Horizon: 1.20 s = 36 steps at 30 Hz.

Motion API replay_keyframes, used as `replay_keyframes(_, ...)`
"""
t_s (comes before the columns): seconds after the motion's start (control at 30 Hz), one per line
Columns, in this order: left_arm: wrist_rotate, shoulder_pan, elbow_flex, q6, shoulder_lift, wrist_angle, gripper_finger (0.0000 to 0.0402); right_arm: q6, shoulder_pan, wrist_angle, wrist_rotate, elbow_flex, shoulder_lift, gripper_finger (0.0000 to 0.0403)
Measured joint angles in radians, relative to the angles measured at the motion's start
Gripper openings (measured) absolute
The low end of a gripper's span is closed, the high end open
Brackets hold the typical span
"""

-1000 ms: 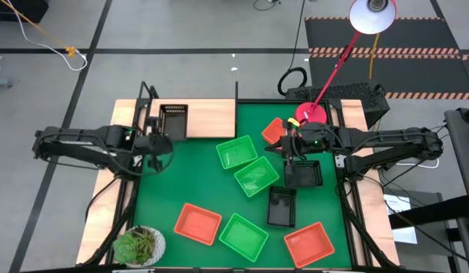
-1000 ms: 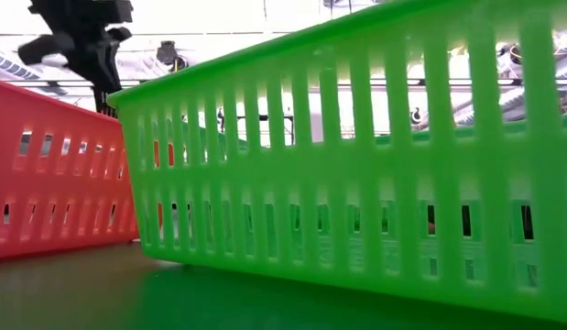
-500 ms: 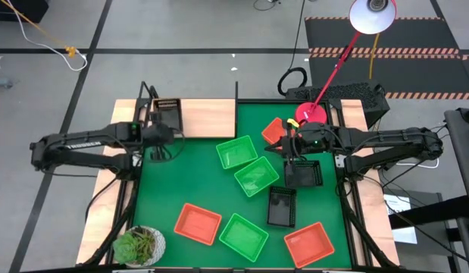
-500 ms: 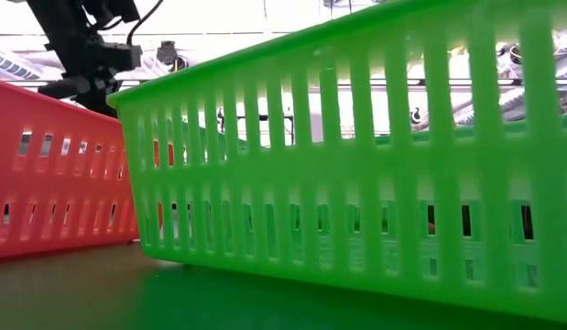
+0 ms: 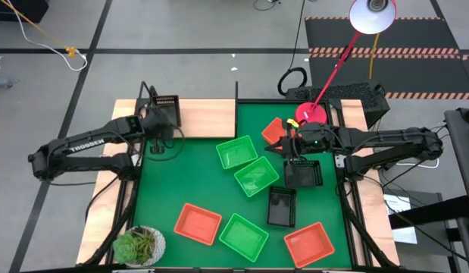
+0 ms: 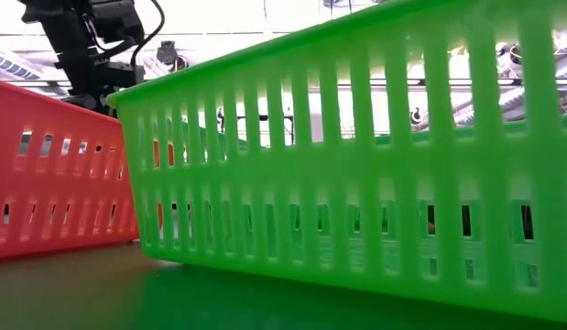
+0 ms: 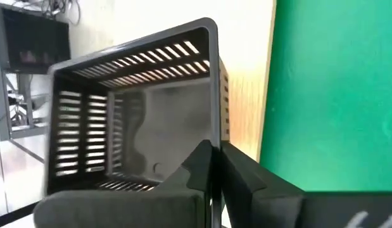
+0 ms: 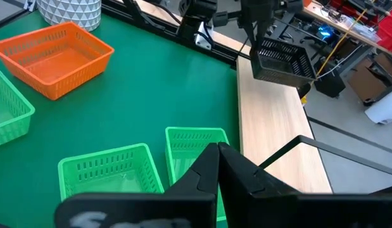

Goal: Stack baskets on shelf by color
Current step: Put the black bin on the shelf

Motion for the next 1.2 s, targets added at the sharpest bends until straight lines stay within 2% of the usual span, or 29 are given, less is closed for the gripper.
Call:
replay_keyframes(0.2,0.050,0.072,0.000,0.062,0.003,-0.006,0.0008,-0.003,0.000,0.000,0.000,0.000,0.000,0.0000)
replay_keyframes(0.4,0.073,0.130,0.000,0.084,0.003,-0.007,0.0033,-0.004,0.000,0.000,0.000,0.000,0.000,0.0000)
replay_keyframes(0.73,0.079,0.135,-0.001,0.134,0.003,0.000,0.0014,-0.007,0.000,0.000,0.000,0.000,0.000,0.0000)
replay_keyframes(0.97,0.075,0.135,-0.081,0.188,0.029,0.058,0.0042,-0.007,0.000,0.000,0.000,0.000,0.000,0.0000)
replay_keyframes(1.2,0.008,0.135,-0.124,0.205,0.038,0.078,0.0046,-0.006,0.000,0.000,0.000,0.000,0.000,0.0000)
